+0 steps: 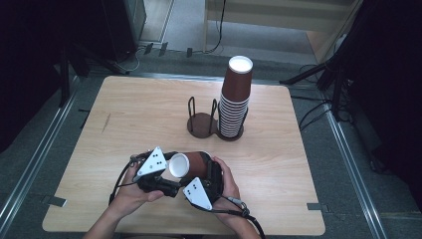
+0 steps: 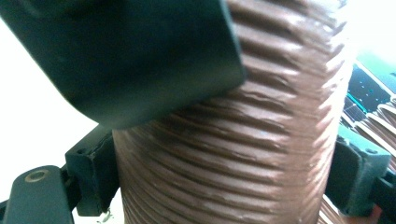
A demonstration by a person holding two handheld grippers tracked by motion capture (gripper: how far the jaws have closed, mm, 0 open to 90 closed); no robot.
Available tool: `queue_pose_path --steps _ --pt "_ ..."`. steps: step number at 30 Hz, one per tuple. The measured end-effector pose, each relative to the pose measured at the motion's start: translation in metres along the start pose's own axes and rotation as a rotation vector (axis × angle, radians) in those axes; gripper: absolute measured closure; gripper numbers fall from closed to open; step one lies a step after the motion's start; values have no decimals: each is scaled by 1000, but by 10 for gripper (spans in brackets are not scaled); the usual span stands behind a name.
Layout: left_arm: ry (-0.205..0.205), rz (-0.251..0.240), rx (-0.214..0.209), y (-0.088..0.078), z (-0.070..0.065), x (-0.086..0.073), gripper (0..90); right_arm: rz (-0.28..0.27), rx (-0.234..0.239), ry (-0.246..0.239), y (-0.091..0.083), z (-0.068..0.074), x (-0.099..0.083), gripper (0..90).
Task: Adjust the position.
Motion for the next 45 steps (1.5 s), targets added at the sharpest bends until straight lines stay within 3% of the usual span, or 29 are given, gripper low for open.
queue_pose_path --steps 10,16,25,31,36,39,41,45 --pt "-6 -1 -6 -2 -1 2 142 -8 24 -32 0 5 0 133" --pt "34 12 14 -2 -4 3 213 -3 29 -43 0 6 -2 129" --pt "28 2 -1 -2 -4 4 229 -10 34 8 0 6 -2 109" --pt "5 -23 1 -4 -1 5 232 4 45 35 -2 6 -3 21" --pt "-12 -37 27 -6 6 6 233 -1 40 61 -4 3 0 9" --pt "-45 -52 46 -8 13 5 232 -7 38 79 -5 0 3 7" --pt "-66 -62 81 -9 20 6 232 -5 35 96 -5 -2 3 6" --pt "-99 -91 121 -14 31 7 232 -21 3 111 -5 -9 6 6"
Point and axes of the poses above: each handheld gripper's, and its own axes: y roughly forward along the jaws, x roughly out of its top, z roughly to its left, the point moved 9 cm from there along y, roughly forward along the jaws, and after that the axes turned 5 degrees about -z, right-handed, at the moved point
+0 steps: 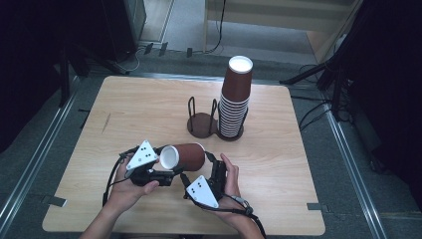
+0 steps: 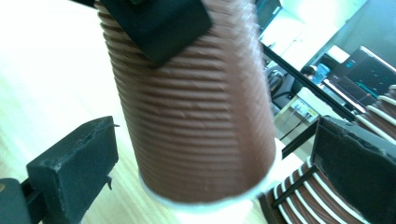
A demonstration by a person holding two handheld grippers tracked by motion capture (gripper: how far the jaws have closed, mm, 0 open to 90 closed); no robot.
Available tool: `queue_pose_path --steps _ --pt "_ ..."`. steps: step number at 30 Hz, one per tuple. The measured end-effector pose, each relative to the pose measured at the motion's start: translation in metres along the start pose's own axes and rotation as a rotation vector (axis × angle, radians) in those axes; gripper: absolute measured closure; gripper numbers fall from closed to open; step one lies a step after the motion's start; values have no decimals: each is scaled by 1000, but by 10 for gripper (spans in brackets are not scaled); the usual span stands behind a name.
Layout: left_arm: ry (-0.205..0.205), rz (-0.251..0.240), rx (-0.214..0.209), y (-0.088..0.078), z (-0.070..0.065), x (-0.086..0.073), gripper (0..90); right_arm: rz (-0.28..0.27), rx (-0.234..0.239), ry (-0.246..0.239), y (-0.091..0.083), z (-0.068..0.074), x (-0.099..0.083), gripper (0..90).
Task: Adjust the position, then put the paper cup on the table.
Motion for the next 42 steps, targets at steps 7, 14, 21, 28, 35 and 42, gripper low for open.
queue_pose_path --steps 7,14,21,28,35,42 --pt "-43 -93 57 -7 13 9 231 2 -32 115 -2 -13 5 6" --pt "-41 -164 106 -9 18 14 231 -12 -72 237 -4 -26 8 110" --pt "-39 -209 88 -6 14 17 231 -46 -85 358 -7 -38 15 140" --pt "-56 -267 105 -4 14 19 232 -91 -113 560 -13 -45 29 241" --pt "-58 -283 96 -2 12 18 232 1 -60 758 -19 -52 27 192" --pt "-54 -311 99 0 9 21 232 26 -29 931 -23 -52 23 0"
Point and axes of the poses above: each handheld gripper's, and its own axes: y roughly forward along the jaws, x roughly out of its top, z roughly to its left, the point moved 9 cm from there along y, roughly forward along the jaws, and after that the axes turned 5 degrees about -z, right-handed, at the moved point
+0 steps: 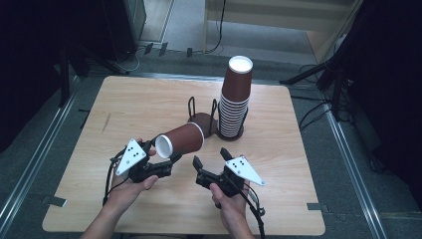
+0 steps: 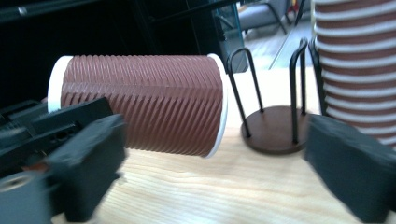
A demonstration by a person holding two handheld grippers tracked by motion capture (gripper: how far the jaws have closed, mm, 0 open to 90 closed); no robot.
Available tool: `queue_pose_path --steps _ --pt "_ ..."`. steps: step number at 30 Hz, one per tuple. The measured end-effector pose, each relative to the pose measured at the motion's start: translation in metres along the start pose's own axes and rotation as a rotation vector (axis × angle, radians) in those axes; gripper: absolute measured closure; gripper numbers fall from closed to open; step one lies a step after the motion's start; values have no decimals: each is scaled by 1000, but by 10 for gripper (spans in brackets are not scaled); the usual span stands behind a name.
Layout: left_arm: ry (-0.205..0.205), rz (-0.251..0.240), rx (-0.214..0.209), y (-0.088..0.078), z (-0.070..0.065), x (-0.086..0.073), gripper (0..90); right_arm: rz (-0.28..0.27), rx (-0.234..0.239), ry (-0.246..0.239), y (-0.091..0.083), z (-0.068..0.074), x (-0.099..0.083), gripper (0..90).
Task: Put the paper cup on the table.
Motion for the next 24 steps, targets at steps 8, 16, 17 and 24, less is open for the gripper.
queue_pose_path --steps 8,16,17,24 --pt "-6 -22 -26 8 -8 2 232 20 -87 211 1 -12 0 0" --pt "4 -38 -43 15 -15 -1 233 2 -147 526 1 -18 6 0" --pt "6 -43 -45 16 -18 -2 233 2 -147 571 1 -17 6 0" --pt "8 -52 -61 20 -24 -3 234 -4 -145 805 2 -15 4 0"
Point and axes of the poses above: each handheld gripper's, and its own axes: y roughly forward along the jaws, x roughly out of its top, z roughly to its left, the point moved 9 cm from there along y, roughly forward along the jaws, and after that the axes turned 5 degrees about -z, right-handed, at the moved point
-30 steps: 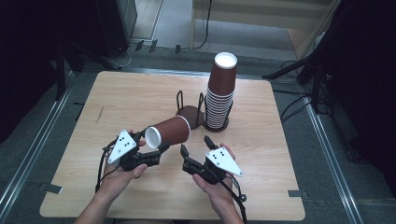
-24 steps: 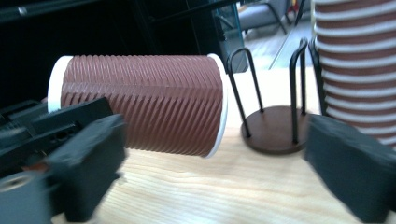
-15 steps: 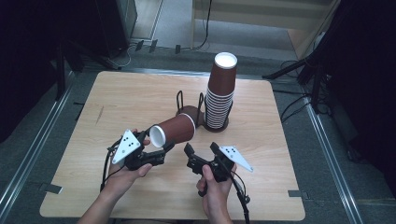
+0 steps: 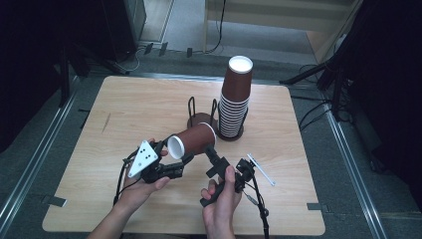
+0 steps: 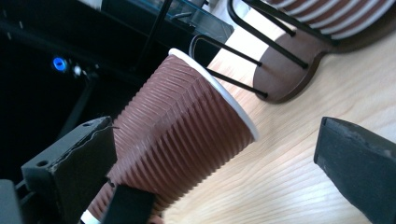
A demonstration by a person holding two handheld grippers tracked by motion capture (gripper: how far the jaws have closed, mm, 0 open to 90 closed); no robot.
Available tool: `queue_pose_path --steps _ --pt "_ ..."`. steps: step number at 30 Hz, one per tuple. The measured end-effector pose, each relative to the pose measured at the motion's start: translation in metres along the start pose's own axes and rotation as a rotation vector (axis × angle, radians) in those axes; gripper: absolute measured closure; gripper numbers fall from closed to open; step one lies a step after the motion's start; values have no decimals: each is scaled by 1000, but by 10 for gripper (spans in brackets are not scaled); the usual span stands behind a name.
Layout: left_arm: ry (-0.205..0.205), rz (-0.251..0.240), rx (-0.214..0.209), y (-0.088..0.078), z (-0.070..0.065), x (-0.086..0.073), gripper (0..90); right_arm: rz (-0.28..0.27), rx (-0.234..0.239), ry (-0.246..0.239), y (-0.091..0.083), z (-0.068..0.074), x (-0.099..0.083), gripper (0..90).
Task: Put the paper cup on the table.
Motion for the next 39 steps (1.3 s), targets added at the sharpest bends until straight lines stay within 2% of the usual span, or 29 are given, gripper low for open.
queue_pose_path --steps 5,7,11,15,19,26,32,39 --pt "7 -5 -8 1 -4 -2 235 7 -5 164 2 -5 -3 0" --pt "9 -8 -9 2 -5 -3 235 9 8 224 3 -4 -4 0" --pt "15 -5 -18 3 -9 -5 235 23 32 310 7 -2 -4 0" --pt "22 -14 -30 4 -12 -5 235 38 38 368 10 0 -4 0" --pt "37 -12 -38 4 -16 -7 235 50 35 417 14 0 -5 0" --pt "72 -8 -56 6 -23 -9 235 59 34 464 21 0 -5 0" --pt "74 -14 -64 6 -25 -9 235 96 44 489 28 -3 -4 0" --pt "71 -18 -72 5 -25 -8 235 119 82 511 33 -2 -3 7"
Point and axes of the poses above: each handheld gripper's, and its own axes: y roughly forward along the jaws, x roughly out of its top, z roughly to its left, the point moved 9 cm from there along y, roughly forward along the jaws, and after that the axes turned 5 degrees about -z, right-handed, at the moved point
